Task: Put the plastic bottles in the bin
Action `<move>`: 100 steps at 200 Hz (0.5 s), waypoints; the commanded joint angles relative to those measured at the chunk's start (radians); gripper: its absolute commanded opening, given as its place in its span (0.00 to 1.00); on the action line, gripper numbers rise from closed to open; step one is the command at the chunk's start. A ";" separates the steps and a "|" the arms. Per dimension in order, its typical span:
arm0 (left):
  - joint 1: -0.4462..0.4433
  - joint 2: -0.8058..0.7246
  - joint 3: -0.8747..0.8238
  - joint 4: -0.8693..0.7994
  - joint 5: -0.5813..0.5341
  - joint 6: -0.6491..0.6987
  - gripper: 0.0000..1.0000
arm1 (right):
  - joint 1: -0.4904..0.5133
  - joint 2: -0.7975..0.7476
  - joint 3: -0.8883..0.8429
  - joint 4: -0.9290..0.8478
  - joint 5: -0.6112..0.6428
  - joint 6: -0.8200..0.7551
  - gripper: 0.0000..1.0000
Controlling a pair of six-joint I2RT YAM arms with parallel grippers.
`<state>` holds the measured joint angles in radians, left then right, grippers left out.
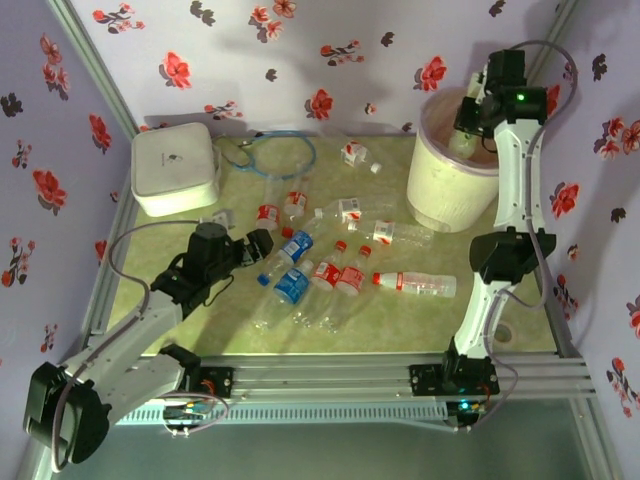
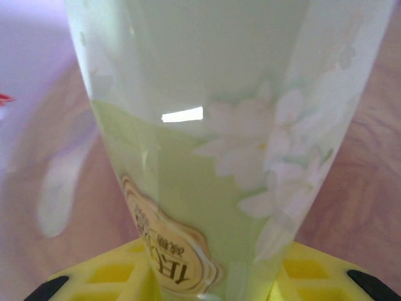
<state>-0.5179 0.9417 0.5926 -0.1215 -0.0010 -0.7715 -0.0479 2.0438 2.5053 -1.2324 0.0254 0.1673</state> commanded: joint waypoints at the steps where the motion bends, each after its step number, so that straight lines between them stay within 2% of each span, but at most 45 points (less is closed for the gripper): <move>1: 0.014 -0.028 -0.008 -0.029 -0.024 0.029 0.86 | -0.023 0.041 0.006 0.011 0.081 -0.013 0.34; 32: 0.016 -0.020 -0.009 -0.044 -0.027 0.031 0.86 | -0.036 0.150 0.101 -0.054 0.088 -0.037 0.34; 100: 0.022 0.011 0.014 -0.163 -0.048 0.116 0.89 | -0.045 0.274 0.084 -0.077 0.059 -0.081 0.36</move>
<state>-0.5045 0.9360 0.5926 -0.2043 -0.0223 -0.7177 -0.0872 2.2868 2.5752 -1.2846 0.0792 0.1223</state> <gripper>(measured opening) 0.888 0.358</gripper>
